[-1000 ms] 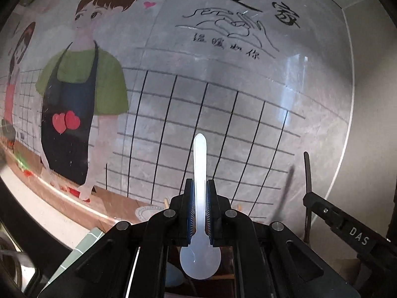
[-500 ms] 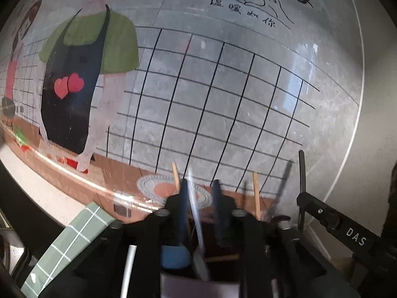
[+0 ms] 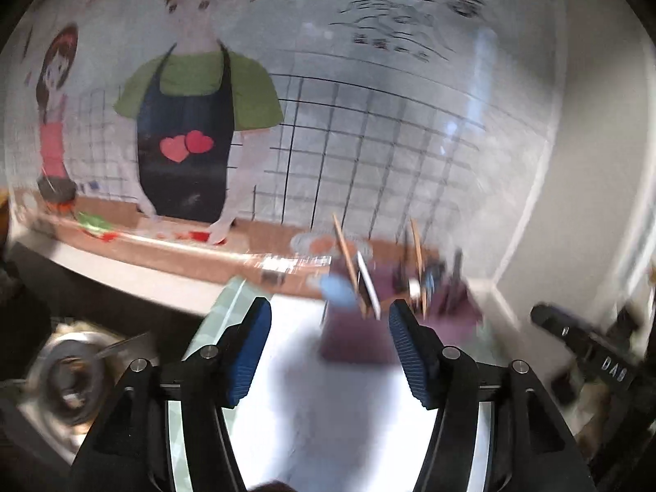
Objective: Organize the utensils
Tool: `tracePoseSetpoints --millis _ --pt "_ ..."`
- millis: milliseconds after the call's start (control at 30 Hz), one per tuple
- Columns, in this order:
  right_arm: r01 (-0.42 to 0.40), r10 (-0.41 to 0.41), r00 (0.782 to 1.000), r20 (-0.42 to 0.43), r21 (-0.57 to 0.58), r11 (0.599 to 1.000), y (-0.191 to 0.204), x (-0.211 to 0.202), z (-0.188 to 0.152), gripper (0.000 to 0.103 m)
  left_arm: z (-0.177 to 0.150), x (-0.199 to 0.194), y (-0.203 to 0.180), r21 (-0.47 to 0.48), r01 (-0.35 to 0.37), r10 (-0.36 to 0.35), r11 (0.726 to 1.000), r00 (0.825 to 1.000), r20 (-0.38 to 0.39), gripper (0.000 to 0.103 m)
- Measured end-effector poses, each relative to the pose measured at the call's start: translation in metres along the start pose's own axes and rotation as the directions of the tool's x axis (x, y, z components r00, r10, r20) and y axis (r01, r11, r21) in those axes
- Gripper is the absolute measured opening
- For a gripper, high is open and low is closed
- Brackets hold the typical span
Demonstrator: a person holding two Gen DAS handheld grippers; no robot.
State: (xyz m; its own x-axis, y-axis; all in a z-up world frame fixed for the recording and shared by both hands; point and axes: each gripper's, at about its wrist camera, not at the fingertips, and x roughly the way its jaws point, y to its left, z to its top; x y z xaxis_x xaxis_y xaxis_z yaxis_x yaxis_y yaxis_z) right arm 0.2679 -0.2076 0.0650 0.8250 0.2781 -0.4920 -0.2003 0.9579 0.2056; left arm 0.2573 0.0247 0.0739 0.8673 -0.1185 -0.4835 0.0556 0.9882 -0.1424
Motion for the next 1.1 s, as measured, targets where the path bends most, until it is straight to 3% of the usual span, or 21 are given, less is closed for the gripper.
tracePoseSetpoints --millis 67,167,400,600,1100 --pt "-0.004 0.003 1.0 -0.015 -0.029 1.0 0.015 -0.022 -0.021 0.032 -0.015 -0.028 -0.002 0.066 -0.001 0.002 0.998 1.0 -0.008 0.061" --pt "0.011 -0.014 0.998 -0.06 -0.044 0.999 0.033 -0.047 -0.051 0.041 -0.038 -0.064 0.0 0.089 -0.02 0.022 0.996 0.999 -0.026 0.061" --pt "0.048 -0.055 0.994 -0.09 -0.08 0.996 0.062 -0.089 -0.1 0.042 -0.085 -0.103 -0.005 0.092 -0.003 0.012 0.996 0.995 -0.1 0.06" --pt "0.073 -0.079 0.992 -0.095 -0.067 0.995 0.069 -0.104 -0.115 0.042 -0.105 -0.114 -0.012 0.1 -0.014 0.028 0.995 0.989 -0.146 0.06" --pt "0.08 -0.085 0.991 -0.1 -0.052 0.995 0.067 -0.113 -0.122 0.042 -0.109 -0.125 -0.02 0.114 -0.01 0.026 0.993 0.99 -0.141 0.06"
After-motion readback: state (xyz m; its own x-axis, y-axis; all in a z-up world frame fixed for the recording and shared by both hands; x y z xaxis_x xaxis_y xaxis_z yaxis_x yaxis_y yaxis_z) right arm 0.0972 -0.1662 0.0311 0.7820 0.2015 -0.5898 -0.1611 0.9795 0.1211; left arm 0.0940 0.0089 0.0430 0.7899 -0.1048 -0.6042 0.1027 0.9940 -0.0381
